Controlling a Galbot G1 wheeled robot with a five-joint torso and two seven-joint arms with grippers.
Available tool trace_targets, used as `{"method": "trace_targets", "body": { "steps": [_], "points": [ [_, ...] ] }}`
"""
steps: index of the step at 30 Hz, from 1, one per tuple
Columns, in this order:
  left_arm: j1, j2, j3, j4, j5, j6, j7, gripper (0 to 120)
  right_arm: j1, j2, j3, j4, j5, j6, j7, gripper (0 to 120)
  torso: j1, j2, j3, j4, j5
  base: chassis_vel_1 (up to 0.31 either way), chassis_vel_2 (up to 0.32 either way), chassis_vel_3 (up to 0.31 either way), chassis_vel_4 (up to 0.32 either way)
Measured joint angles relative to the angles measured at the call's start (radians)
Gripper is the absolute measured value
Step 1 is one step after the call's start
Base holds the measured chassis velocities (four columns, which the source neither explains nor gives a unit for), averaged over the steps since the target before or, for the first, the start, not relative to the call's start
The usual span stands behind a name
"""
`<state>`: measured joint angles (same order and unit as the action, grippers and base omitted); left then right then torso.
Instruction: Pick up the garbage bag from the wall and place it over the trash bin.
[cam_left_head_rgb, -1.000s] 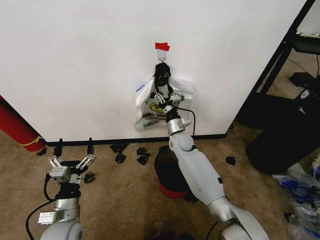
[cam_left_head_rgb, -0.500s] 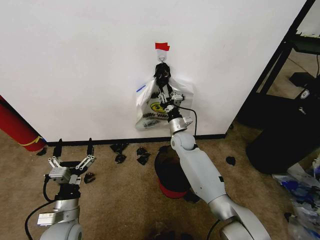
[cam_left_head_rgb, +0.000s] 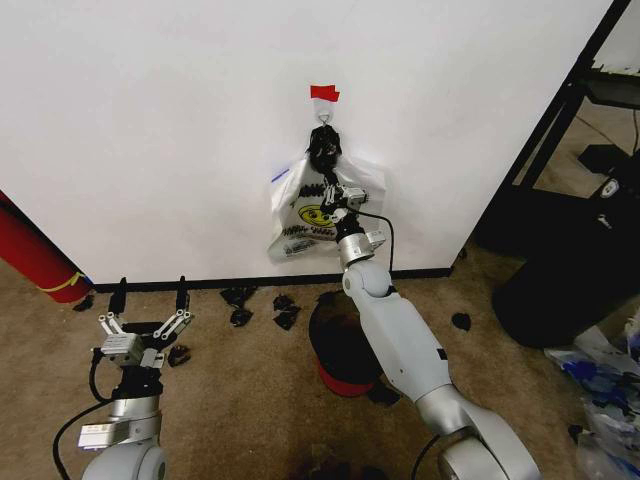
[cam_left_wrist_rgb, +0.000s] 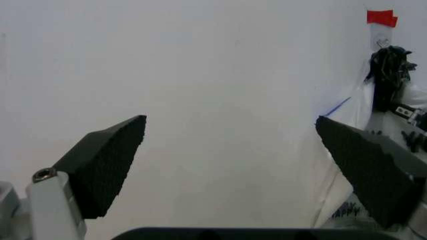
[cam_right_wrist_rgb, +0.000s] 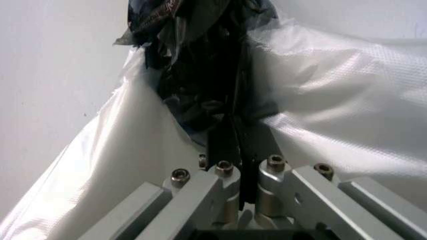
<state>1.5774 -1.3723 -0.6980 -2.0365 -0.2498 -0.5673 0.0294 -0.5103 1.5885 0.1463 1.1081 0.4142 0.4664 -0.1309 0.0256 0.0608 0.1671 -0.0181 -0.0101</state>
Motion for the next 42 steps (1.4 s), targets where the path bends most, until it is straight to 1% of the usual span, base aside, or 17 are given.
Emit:
{"method": "trace_targets", "body": {
  "steps": [6, 14, 22, 26, 27, 32, 35, 41, 42],
  "points": [
    [-0.004, 0.0, 0.001, 0.004, 0.0, 0.0, 0.0, 100, -0.021, -0.005, -0.006, 0.025, 0.0, 0.0, -0.012, 0, 0.0, 0.0, 0.0, 0.0, 0.0, 0.0, 0.0, 0.0, 0.0],
    [-0.01, 0.002, 0.002, 0.013, -0.004, -0.004, -0.001, 100, -0.112, -0.036, -0.019, 0.131, 0.008, -0.002, -0.06, 0, 0.0, 0.0, 0.0, -0.0001, 0.0, 0.0, 0.0, 0.0, 0.0],
    [-0.011, 0.006, 0.004, 0.014, -0.006, -0.008, -0.002, 100, -0.199, -0.064, 0.009, 0.201, 0.034, 0.003, -0.121, 0, 0.0, 0.0, 0.0, 0.0, 0.0, 0.0, 0.0, 0.0, 0.0],
    [-0.008, 0.012, 0.001, 0.007, -0.008, -0.008, -0.004, 100, -0.286, -0.095, 0.042, 0.257, 0.078, 0.01, -0.212, 0, 0.0, 0.0, 0.0, -0.0001, 0.0002, 0.0, 0.0, 0.0, 0.0],
    [-0.008, 0.012, 0.001, 0.007, -0.008, -0.008, -0.004, 100, -0.286, -0.095, 0.042, 0.257, 0.078, 0.01, -0.212, 0, 0.0, 0.0, 0.0, -0.0001, 0.0002, 0.0, 0.0, 0.0, 0.0],
    [-0.003, 0.011, 0.004, 0.001, -0.008, -0.009, -0.005, 100, -0.39, -0.134, 0.098, 0.314, 0.137, 0.025, -0.351, 0, 0.0, 0.0, 0.0, -0.0001, 0.0001, 0.0, 0.0, 0.0, 0.0],
    [0.0, 0.007, 0.008, -0.003, -0.004, -0.009, -0.005, 100, -0.42, -0.142, 0.113, 0.334, 0.149, 0.028, -0.388, 0, 0.0, 0.0, 0.0, -0.0001, 0.0002, 0.0, 0.0, 0.0, 0.0],
    [0.015, 0.002, 0.01, -0.024, 0.003, -0.01, -0.004, 100, -0.504, -0.159, 0.177, 0.385, 0.176, 0.048, -0.542, 0, 0.0, 0.0, 0.0, -0.0001, 0.0, 0.0, 0.0, 0.0, 0.0],
    [0.015, 0.002, 0.01, -0.024, 0.003, -0.01, -0.004, 100, -0.504, -0.159, 0.177, 0.385, 0.176, 0.048, -0.542, 0, 0.0, 0.0, 0.0, -0.0001, 0.0, 0.0, 0.0, 0.0, 0.0]
  ]
}}
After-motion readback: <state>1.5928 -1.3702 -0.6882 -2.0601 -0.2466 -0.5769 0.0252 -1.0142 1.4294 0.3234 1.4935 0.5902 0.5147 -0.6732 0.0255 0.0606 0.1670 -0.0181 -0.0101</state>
